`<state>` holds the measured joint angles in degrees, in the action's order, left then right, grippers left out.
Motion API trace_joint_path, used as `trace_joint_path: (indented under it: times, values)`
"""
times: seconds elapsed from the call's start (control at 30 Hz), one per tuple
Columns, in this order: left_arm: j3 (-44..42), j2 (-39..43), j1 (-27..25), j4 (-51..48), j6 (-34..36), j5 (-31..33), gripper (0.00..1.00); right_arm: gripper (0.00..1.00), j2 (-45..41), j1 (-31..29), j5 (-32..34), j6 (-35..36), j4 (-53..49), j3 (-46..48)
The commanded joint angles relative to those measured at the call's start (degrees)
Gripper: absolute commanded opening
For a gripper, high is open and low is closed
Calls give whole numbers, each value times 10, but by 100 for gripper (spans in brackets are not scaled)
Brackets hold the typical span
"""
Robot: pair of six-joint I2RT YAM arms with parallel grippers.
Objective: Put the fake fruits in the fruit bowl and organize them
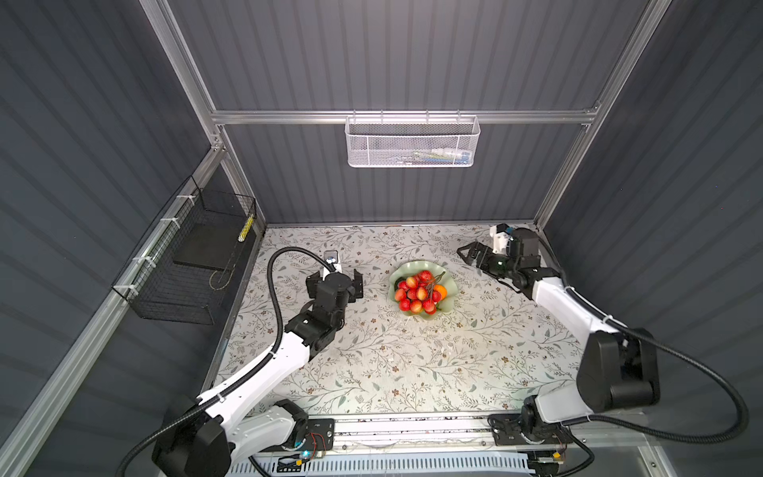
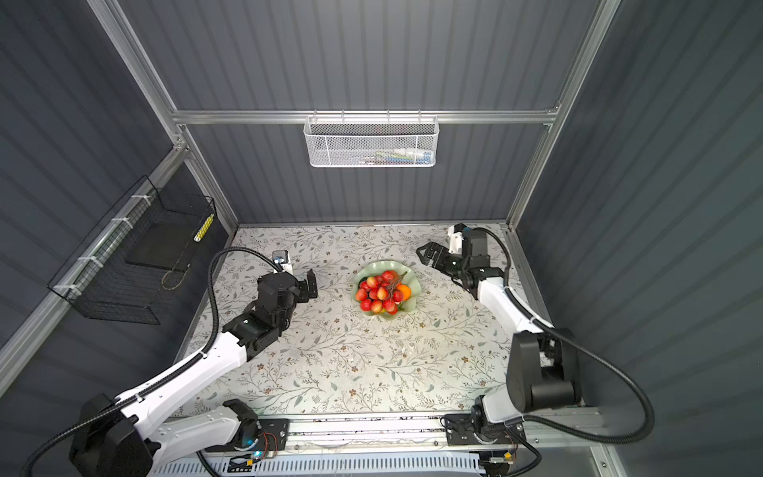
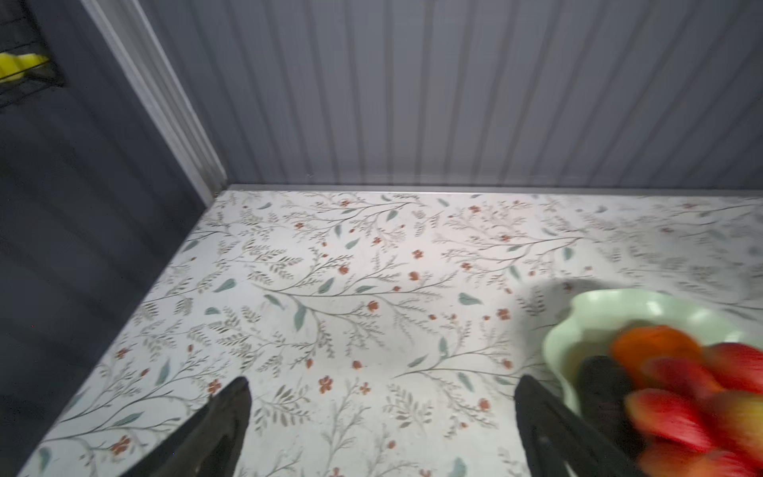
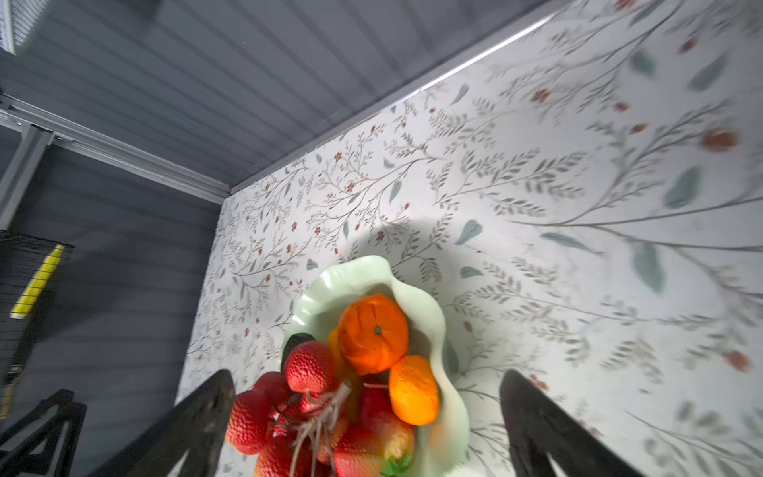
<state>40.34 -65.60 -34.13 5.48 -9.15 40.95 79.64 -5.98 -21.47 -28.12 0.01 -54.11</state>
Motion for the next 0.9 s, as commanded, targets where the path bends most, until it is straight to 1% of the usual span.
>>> trace_joint_path:
  times: [0.0,0.03,0.1,0.13,0.17,0.23,0.3,0.33,0.37,0.4,0.43,0.47,0.5,0.53,0.57,0.6,0.63,0.67,0.7,0.73,0.8,0.87]
  values:
    - [-52,-38,38,130,89,87,100,99,-93,0,157,96,117,131]
    - [-63,-48,68,138,79,61,100,99,-129,1,201,122,147,171]
    - [-85,-61,123,160,48,15,100,99,-185,11,270,158,168,229]
    - [-103,-69,145,193,49,-7,100,99,-202,20,294,174,184,256]
    - [-123,-78,156,230,65,-16,100,99,-210,26,312,185,202,277]
    - [-165,-113,174,349,95,-25,100,99,-208,51,339,190,268,322]
    - [-175,-155,196,401,97,-53,100,99,-174,74,331,189,365,354]
    - [-166,-181,207,401,95,-73,100,99,-136,80,327,199,406,360]
    - [-155,-207,214,395,91,-83,100,99,-109,82,329,209,423,358]
    - [-149,-241,220,415,98,-95,100,99,-80,88,321,214,459,362]
    - [-135,-252,221,408,108,-96,100,99,-44,95,311,213,520,373]
    - [-125,-251,223,382,109,-118,100,99,-14,103,303,208,553,377]
    - [-124,-262,226,397,113,-110,100,99,13,106,278,214,575,376]
    - [-132,-277,229,433,113,-111,100,99,34,105,255,224,581,371]
    - [-136,-294,233,449,108,-115,100,99,46,101,258,227,602,372]
    - [-147,-317,237,518,118,-117,100,99,36,101,259,225,573,369]
    - [-146,-310,244,491,99,-126,100,99,27,100,264,223,551,364]
    - [-140,-302,252,458,87,-133,100,99,29,100,264,225,564,366]
    - [-140,-312,255,474,88,-131,100,99,38,99,266,225,589,371]
    - [-134,-320,256,478,90,-131,100,99,40,99,267,225,590,372]
    - [-128,-311,266,444,76,-146,100,99,34,98,261,227,565,364]
    - [-129,-316,269,454,77,-150,100,99,38,97,264,229,577,367]
